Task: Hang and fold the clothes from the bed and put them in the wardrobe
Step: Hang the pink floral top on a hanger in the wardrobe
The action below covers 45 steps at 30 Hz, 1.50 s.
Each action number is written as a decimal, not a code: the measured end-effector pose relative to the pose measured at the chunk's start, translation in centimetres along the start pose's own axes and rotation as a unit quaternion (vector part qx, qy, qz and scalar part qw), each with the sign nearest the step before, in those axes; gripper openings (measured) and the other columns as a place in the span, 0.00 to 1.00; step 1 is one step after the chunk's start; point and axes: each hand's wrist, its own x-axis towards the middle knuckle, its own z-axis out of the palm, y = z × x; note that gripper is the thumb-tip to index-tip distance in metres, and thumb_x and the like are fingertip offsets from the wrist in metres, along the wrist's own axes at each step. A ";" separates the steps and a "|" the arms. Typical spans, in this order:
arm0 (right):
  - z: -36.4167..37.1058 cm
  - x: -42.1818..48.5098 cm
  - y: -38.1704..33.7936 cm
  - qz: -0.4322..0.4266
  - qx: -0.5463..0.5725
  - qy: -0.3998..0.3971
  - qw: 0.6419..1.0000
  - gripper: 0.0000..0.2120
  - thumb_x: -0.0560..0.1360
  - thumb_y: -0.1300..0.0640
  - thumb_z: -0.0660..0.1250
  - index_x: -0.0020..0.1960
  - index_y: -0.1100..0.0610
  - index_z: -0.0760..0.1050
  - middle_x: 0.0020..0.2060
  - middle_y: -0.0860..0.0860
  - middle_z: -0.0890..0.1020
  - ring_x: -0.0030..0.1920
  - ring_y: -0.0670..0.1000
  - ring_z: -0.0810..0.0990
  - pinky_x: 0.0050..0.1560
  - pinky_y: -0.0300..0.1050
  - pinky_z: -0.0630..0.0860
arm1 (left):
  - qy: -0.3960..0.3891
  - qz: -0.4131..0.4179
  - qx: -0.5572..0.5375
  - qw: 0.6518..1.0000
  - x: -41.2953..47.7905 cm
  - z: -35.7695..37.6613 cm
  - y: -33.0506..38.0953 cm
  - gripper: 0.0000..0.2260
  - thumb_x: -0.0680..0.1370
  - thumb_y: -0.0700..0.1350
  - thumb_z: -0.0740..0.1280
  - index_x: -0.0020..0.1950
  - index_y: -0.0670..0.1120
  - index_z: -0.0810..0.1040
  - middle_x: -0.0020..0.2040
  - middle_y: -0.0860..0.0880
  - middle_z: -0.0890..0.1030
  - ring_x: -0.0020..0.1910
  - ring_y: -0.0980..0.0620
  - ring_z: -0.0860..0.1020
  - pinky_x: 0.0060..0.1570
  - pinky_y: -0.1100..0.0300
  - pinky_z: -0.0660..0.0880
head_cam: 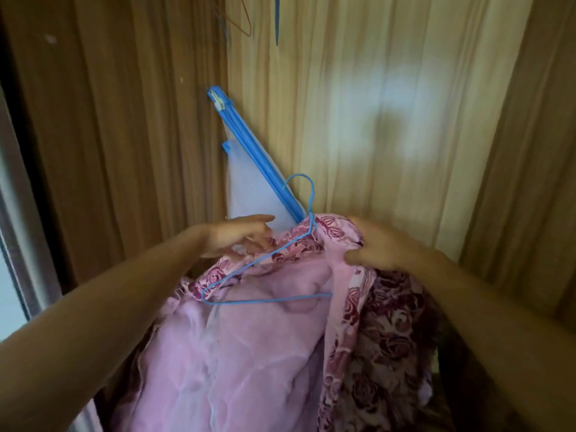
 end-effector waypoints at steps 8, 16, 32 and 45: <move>-1.1 0.0 0.5 0.017 -0.054 0.057 0.997 0.32 0.62 0.46 0.71 0.66 0.47 0.75 0.55 0.46 0.83 0.54 0.49 0.81 0.56 0.46 0.76 | 0.114 0.021 0.278 0.954 2.0 -2.1 -10.2 0.37 0.72 0.45 0.78 0.76 0.40 0.67 0.71 0.47 0.72 0.70 0.49 0.72 0.69 0.58 0.68; -2.8 -0.1 0.5 0.076 -0.122 0.089 0.986 0.25 0.64 0.42 0.69 0.59 0.46 0.71 0.53 0.52 0.83 0.52 0.57 0.81 0.46 0.46 0.73 | 0.304 0.089 0.274 0.908 2.4 -4.1 -6.2 0.03 0.79 0.42 0.67 0.49 0.42 0.76 0.45 0.40 0.81 0.46 0.42 0.79 0.42 0.54 0.70; -11.1 -0.3 -8.8 0.161 -0.267 0.238 0.920 0.25 0.71 0.36 0.65 0.57 0.52 0.63 0.45 0.55 0.78 0.43 0.59 0.75 0.37 0.50 0.68 | 0.303 0.330 0.072 0.891 -1.9 -0.1 15.5 0.09 0.78 0.47 0.67 0.41 0.49 0.69 0.35 0.51 0.77 0.35 0.50 0.74 0.39 0.55 0.71; -20.8 -5.5 -16.9 0.242 -0.359 0.405 0.806 0.23 0.73 0.36 0.63 0.59 0.51 0.68 0.52 0.60 0.83 0.50 0.65 0.81 0.41 0.52 0.73 | 0.058 0.482 -0.049 0.873 -5.2 2.2 24.1 0.15 0.82 0.41 0.63 0.68 0.48 0.77 0.47 0.44 0.80 0.42 0.50 0.77 0.47 0.53 0.75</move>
